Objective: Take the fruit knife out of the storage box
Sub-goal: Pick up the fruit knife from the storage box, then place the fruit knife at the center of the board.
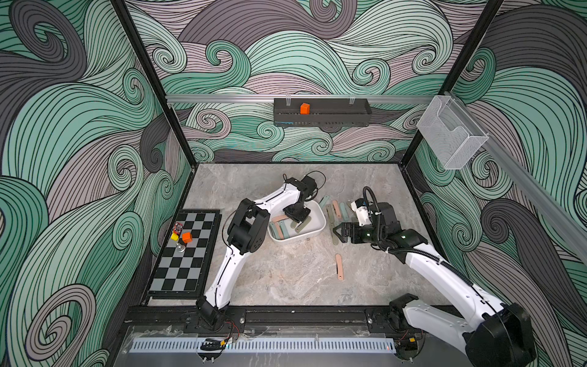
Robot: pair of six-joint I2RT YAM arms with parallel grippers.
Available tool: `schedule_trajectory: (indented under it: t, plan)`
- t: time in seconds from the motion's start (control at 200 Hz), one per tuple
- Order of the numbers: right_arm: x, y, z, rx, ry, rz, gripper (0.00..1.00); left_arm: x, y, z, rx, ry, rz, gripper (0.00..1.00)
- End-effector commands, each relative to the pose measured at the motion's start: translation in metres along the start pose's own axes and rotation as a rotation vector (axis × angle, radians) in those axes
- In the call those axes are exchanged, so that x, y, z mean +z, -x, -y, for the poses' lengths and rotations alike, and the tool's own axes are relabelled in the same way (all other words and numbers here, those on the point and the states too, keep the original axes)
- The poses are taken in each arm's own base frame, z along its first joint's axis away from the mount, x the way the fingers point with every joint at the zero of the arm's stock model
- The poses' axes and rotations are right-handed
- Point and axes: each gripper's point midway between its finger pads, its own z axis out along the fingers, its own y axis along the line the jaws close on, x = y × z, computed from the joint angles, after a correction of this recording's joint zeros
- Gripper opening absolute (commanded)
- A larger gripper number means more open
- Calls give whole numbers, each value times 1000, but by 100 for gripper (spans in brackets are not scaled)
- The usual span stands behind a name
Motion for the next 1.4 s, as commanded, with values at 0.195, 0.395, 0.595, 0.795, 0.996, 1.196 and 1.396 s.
schedule_trajectory:
  t: [0.195, 0.395, 0.595, 0.795, 0.996, 1.196, 1.396]
  plan:
    - [-4, 1, -2, -6, 6, 22, 98, -18, -8, -5, 4, 25, -37, 0]
    - [-5, 1, -3, -3, 12, 24, 98, -48, -9, -5, 8, 34, -6, 0]
    - [-6, 1, -4, -1, 18, 26, 98, -74, -14, 1, 20, 46, 18, 0]
    - [-9, -2, -4, 0, 20, 28, 98, -96, -22, 13, 42, 70, 58, 0]
    - [-18, -4, -1, -6, -6, 32, 98, -111, -37, 37, 56, 42, 79, 0]
    - [-29, -19, -3, 14, 14, 29, 98, -106, -57, 74, 52, -30, 76, 0]
    - [-46, -44, 1, 48, 17, 44, 98, -86, -77, 110, 53, -91, 51, 0]
